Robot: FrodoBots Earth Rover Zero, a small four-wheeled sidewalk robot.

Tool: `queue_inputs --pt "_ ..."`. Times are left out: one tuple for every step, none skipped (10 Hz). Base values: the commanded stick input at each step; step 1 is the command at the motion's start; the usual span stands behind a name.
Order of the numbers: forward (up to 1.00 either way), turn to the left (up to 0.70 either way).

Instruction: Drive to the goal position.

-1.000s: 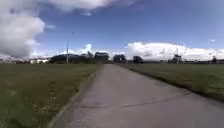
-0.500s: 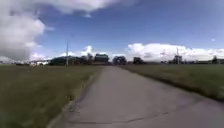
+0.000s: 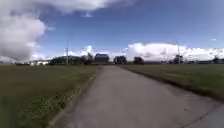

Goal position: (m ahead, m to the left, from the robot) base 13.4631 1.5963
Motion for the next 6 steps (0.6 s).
queue_inputs --pt "0.70 0.00" --pt "0.70 0.00" --pt "0.70 0.00" --pt "0.70 0.00" --pt "0.70 0.00" --pt "0.70 0.00"
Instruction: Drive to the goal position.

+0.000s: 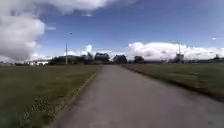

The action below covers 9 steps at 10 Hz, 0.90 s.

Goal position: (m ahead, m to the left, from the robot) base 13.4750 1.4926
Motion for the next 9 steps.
queue_inputs --pt "0.70 0.00" --pt "0.70 0.00" --pt "0.70 0.00" --pt "0.70 0.00" --pt "0.70 0.00" --pt "0.70 0.00" --pt "0.70 0.00" --pt "0.70 0.00" --pt "0.70 0.00"
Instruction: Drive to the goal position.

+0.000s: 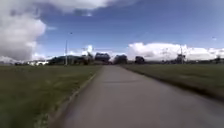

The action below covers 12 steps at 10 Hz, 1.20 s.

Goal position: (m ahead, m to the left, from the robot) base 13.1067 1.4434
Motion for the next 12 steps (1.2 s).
queue_inputs --pt "0.70 0.00" --pt "0.70 0.00" --pt "0.70 0.00" --pt "0.70 0.00" --pt "0.70 0.00" --pt "0.70 0.00" --pt "0.70 0.00" --pt "0.70 0.00" --pt "0.70 0.00" --pt "0.70 0.00" --pt "0.70 0.00" --pt "0.70 0.00"
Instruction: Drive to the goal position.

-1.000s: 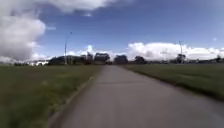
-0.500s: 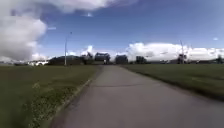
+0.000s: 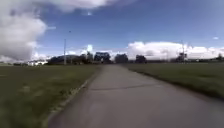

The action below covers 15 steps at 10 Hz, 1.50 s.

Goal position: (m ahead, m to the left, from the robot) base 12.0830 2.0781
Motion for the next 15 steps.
queue_inputs --pt "0.70 0.00" --pt "0.70 0.00" --pt "0.70 0.04" --pt "0.70 0.10" --pt "0.70 0.17" --pt "0.70 0.23" --pt "0.70 0.29" --pt "0.70 0.32" --pt "0.70 0.25" --pt "0.70 0.18" --pt "0.70 0.11" --pt "0.70 0.03" --pt "0.70 0.00" --pt "0.70 0.00" --pt "0.70 0.00"
